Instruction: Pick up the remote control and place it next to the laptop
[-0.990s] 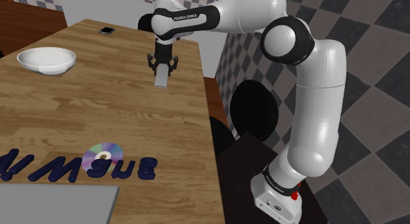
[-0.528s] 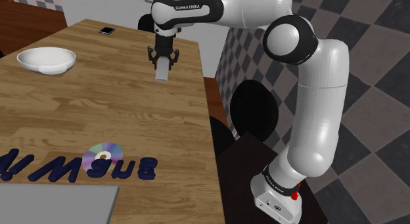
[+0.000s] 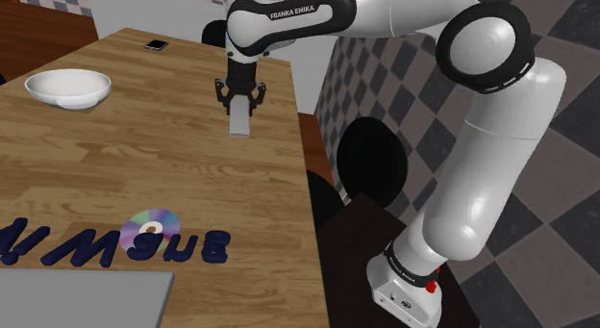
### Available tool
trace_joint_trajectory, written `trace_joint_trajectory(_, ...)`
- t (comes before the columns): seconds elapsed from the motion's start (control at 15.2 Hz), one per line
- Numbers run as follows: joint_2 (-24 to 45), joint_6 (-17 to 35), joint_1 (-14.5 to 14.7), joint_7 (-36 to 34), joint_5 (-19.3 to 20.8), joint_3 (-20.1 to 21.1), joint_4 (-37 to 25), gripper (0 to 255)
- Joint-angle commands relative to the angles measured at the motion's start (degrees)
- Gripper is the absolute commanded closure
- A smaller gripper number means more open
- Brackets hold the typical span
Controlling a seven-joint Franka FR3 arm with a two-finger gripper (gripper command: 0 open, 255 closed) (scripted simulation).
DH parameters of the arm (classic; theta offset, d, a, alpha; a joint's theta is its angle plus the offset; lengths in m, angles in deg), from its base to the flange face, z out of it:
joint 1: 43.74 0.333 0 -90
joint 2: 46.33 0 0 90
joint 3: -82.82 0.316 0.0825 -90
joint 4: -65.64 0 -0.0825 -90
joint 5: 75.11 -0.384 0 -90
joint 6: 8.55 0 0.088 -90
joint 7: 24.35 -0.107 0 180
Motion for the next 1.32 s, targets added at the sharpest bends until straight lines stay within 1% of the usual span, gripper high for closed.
trace_joint_trajectory(0.0, -2.9, 1.4, 0.7, -1.4, -0.3, 0.6, 4.3, 255)
trace_joint_trajectory(0.26, -8.9, 3.3, 2.5, -4.6, -1.4, 2.3, 12.2, 255)
trace_joint_trajectory(0.59, -15.7, 4.8, 5.0, -8.9, -3.1, 4.8, 20.4, 255)
trace_joint_trajectory(0.92, -21.7, 5.5, 7.9, -13.5, -5.3, 7.7, 26.9, 255)
trace_joint_trajectory(1.25, -26.9, 5.6, 11.2, -18.4, -8.0, 11.1, 31.8, 255)
